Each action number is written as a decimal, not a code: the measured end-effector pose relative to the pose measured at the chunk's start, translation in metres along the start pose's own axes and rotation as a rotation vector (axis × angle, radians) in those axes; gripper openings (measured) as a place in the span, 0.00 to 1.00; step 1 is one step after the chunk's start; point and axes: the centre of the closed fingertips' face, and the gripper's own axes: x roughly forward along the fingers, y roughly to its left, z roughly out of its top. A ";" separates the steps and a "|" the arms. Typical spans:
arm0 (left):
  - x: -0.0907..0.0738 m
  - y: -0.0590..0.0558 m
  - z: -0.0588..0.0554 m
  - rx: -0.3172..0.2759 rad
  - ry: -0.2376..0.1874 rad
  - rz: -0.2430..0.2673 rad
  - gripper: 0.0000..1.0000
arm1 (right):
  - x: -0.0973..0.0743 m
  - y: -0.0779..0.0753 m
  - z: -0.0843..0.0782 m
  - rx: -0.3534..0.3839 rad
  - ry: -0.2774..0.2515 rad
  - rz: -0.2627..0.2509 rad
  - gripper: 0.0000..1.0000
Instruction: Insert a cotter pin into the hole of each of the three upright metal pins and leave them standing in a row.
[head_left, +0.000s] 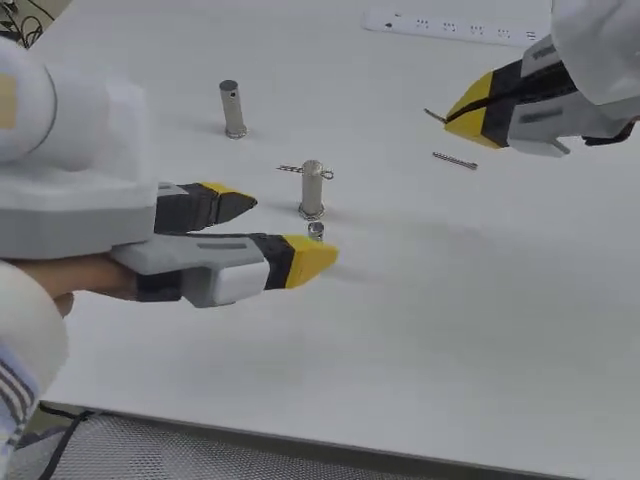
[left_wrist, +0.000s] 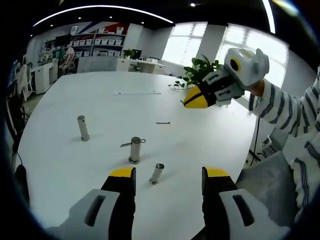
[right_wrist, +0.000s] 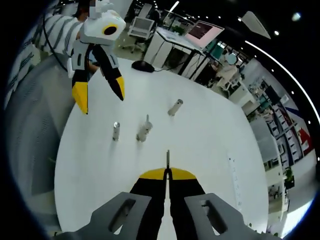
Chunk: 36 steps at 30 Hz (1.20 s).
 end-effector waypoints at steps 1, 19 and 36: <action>0.001 -0.001 0.002 0.000 -0.002 -0.003 0.51 | 0.000 0.001 0.002 -0.007 -0.003 -0.003 0.02; 0.021 -0.037 0.032 -0.081 -0.027 -0.149 0.28 | -0.010 0.038 0.013 -0.088 -0.002 -0.033 0.02; 0.040 -0.058 0.034 -0.221 -0.002 -0.217 0.21 | -0.011 0.068 0.014 -0.112 -0.002 -0.046 0.02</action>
